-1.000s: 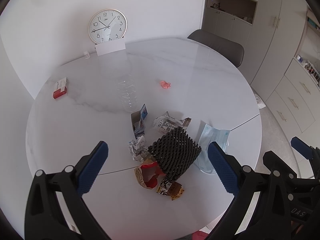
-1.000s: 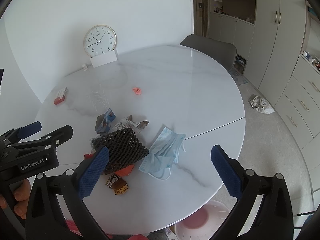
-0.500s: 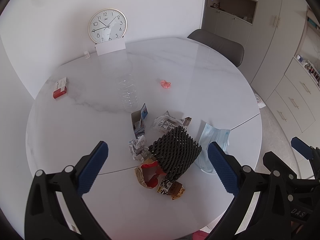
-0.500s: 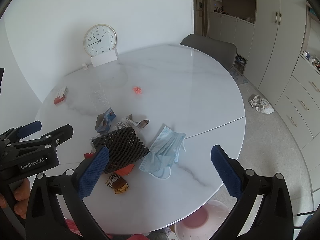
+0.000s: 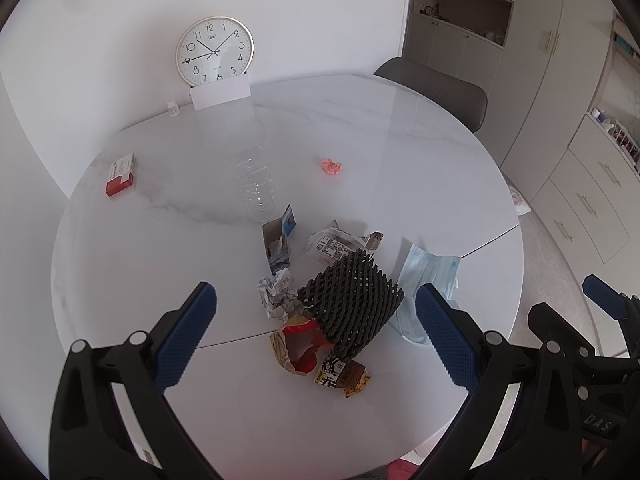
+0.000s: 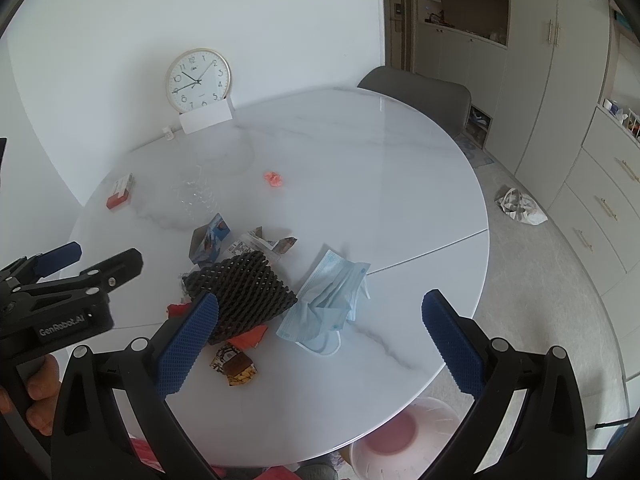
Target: Collect trash
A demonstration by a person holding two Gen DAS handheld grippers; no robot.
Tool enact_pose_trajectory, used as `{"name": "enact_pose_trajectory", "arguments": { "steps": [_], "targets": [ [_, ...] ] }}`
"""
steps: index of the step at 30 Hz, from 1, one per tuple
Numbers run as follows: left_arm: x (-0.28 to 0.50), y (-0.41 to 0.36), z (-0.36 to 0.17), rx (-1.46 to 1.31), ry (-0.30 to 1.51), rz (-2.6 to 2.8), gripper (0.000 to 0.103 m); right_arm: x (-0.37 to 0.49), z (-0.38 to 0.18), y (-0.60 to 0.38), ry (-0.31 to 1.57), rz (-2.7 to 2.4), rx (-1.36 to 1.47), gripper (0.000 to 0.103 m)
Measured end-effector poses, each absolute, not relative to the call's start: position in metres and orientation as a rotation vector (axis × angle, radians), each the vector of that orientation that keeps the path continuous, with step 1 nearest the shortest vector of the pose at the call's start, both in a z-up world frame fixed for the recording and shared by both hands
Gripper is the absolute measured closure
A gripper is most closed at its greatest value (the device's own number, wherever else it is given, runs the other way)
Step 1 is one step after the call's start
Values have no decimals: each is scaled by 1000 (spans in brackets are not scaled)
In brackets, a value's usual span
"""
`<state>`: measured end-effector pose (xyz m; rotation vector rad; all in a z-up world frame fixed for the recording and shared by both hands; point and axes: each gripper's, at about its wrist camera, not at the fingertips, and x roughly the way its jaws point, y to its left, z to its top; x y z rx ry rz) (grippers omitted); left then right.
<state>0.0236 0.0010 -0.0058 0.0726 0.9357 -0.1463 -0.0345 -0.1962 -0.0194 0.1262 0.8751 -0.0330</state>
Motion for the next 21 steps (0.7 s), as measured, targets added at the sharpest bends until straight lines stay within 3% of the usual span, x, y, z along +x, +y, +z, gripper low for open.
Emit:
{"name": "enact_pose_trajectory", "arguments": {
  "steps": [6, 14, 21],
  "targets": [
    [26, 5, -20, 105, 941, -182, 8, -28, -48, -211, 927, -53, 163, 2],
    [46, 12, -70, 211, 1002, -256, 8, 2, -132, -241, 1074, -59, 299, 4],
    [76, 8, -110, 240, 1071, -322, 8, 29, -196, -263, 1175, -66, 535, 27]
  ]
}}
